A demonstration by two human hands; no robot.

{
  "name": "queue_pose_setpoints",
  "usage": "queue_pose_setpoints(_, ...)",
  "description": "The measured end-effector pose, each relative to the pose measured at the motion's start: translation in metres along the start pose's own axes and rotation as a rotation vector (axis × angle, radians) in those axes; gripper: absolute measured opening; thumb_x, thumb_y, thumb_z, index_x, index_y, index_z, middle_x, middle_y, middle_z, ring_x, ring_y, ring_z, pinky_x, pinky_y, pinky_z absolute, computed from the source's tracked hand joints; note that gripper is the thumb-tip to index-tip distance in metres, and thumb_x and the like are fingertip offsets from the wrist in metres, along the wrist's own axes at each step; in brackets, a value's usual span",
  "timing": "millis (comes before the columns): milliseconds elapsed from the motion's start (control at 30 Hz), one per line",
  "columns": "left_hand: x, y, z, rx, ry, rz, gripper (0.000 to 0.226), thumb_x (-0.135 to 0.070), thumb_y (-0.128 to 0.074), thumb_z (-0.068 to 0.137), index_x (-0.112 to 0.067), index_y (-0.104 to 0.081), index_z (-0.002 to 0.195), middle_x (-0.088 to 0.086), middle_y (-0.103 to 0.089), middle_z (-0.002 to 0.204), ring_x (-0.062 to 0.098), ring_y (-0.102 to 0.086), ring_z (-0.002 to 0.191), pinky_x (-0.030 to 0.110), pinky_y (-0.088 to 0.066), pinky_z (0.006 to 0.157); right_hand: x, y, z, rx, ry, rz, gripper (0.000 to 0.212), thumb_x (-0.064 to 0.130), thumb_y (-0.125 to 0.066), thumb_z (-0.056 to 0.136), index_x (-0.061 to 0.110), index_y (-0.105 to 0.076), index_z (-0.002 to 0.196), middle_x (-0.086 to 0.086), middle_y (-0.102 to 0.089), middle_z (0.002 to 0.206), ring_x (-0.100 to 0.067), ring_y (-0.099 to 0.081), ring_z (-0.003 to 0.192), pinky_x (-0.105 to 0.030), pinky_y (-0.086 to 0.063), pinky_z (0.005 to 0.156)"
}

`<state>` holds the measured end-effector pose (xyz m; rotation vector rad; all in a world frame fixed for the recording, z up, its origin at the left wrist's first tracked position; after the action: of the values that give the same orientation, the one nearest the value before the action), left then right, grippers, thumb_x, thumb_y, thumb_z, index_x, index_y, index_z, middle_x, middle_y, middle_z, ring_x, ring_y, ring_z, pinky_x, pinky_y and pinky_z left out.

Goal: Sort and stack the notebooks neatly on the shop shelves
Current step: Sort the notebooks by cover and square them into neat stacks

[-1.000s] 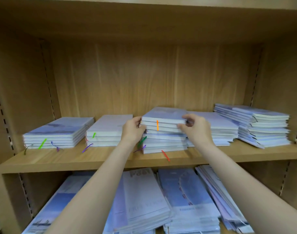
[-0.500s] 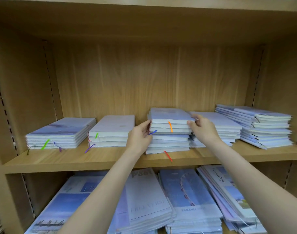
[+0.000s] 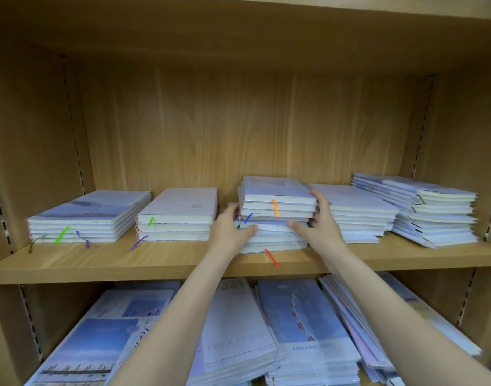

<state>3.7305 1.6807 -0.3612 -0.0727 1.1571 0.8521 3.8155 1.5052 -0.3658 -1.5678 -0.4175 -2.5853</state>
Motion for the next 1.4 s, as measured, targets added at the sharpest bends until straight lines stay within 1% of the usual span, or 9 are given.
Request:
queue_pose_setpoints(167, 0.001, 0.003, -0.006, 0.041, -0.014, -0.109, 0.055, -0.011, -0.078, 0.072, -0.010, -0.054, 0.121, -0.009, -0.060, 0.103, 0.017, -0.058, 0.107, 0.038, -0.044, 0.100, 0.001, 0.002, -0.004, -0.074, 0.084, -0.045, 0.081, 0.014, -0.080, 0.071, 0.029, -0.035, 0.137, -0.002, -0.058, 0.122, -0.019, -0.059, 0.109, -0.037, -0.047, 0.097)
queue_pose_setpoints(300, 0.001, 0.006, -0.010, 0.098, -0.063, -0.091, 0.062, -0.010, -0.080, 0.070, -0.013, -0.053, 0.125, -0.015, -0.058, 0.103, 0.010, -0.057, 0.105, 0.034, -0.043, 0.101, 0.006, 0.002, -0.010, -0.131, 0.137, -0.118, 0.075, 0.010, -0.079, 0.071, 0.026, -0.040, 0.133, -0.002, -0.067, 0.097, -0.020, -0.063, 0.083, -0.020, -0.047, 0.075)
queue_pose_setpoints(433, -0.002, 0.009, -0.015, 0.103, -0.115, -0.061, 0.063, -0.006, -0.078, 0.071, -0.011, -0.052, 0.128, -0.015, -0.058, 0.107, 0.012, -0.059, 0.107, 0.031, -0.044, 0.100, 0.009, 0.008, -0.014, -0.128, 0.129, -0.071, 0.069, 0.006, -0.078, 0.072, 0.035, -0.043, 0.124, 0.001, -0.068, 0.084, -0.024, -0.066, 0.081, -0.035, -0.050, 0.083)
queue_pose_setpoints(667, 0.001, 0.018, -0.036, -0.050, -0.154, -0.129, 0.060, 0.005, -0.071, 0.075, -0.010, -0.053, 0.130, -0.007, -0.060, 0.112, 0.002, -0.057, 0.106, 0.014, -0.043, 0.095, 0.013, 0.012, -0.022, -0.039, 0.150, 0.066, 0.068, -0.004, -0.072, 0.074, 0.033, -0.042, 0.123, 0.000, -0.068, 0.089, -0.015, -0.062, 0.083, -0.031, -0.049, 0.084)
queue_pose_setpoints(833, 0.001, 0.020, -0.049, -0.111, -0.159, -0.147, 0.051, 0.009, -0.065, 0.078, -0.008, -0.056, 0.126, -0.012, -0.061, 0.102, 0.011, -0.061, 0.108, 0.010, -0.045, 0.090, 0.013, 0.013, -0.024, 0.027, 0.147, 0.118, 0.069, -0.007, -0.070, 0.075, 0.028, -0.041, 0.128, -0.009, -0.065, 0.113, -0.011, -0.062, 0.091, -0.012, -0.047, 0.077)
queue_pose_setpoints(1000, -0.003, 0.016, -0.045, 0.079, -0.155, 0.185, 0.069, -0.009, -0.074, 0.074, -0.016, -0.044, 0.136, -0.005, -0.061, 0.115, 0.015, -0.058, 0.107, 0.025, -0.044, 0.094, 0.011, 0.005, -0.021, 0.118, 0.137, -0.035, 0.091, 0.001, -0.078, 0.070, 0.027, -0.023, 0.139, 0.017, -0.050, 0.118, -0.017, -0.054, 0.113, -0.037, -0.044, 0.101)
queue_pose_setpoints(1133, 0.001, 0.017, -0.034, 0.159, -0.059, 0.211, 0.073, -0.005, -0.076, 0.073, -0.010, -0.042, 0.137, 0.001, -0.058, 0.107, 0.021, -0.057, 0.108, 0.041, -0.044, 0.100, 0.006, 0.003, -0.020, 0.164, 0.117, -0.164, 0.106, 0.009, -0.080, 0.067, 0.036, -0.013, 0.142, 0.002, -0.050, 0.131, -0.021, -0.055, 0.114, -0.044, -0.044, 0.101)
queue_pose_setpoints(1267, -0.001, 0.021, -0.036, 0.127, -0.058, 0.156, 0.066, 0.003, -0.073, 0.073, -0.010, -0.049, 0.132, 0.002, -0.058, 0.093, 0.011, -0.052, 0.088, 0.012, -0.042, 0.086, 0.011, 0.003, -0.023, 0.154, 0.141, -0.231, 0.105, 0.002, -0.077, 0.070, 0.033, -0.011, 0.145, 0.000, -0.053, 0.125, -0.021, -0.061, 0.102, -0.038, -0.049, 0.094)
queue_pose_setpoints(1400, -0.003, 0.027, -0.032, 0.078, -0.069, 0.168, 0.062, 0.005, -0.071, 0.075, -0.010, -0.051, 0.131, 0.005, -0.065, 0.116, 0.009, -0.060, 0.100, 0.000, -0.036, 0.076, 0.015, 0.002, -0.031, 0.137, 0.158, -0.180, 0.096, -0.007, -0.069, 0.076, 0.033, -0.017, 0.145, 0.007, -0.050, 0.115, -0.016, -0.057, 0.102, -0.024, -0.047, 0.091)
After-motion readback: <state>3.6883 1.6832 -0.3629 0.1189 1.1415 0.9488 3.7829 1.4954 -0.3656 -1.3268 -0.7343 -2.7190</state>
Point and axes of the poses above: each hand's wrist, its own z-axis towards the middle knuckle, its own y-axis out of the back of the hand, x = y × z, the point moved 6 cm from there along z, towards the middle knuckle
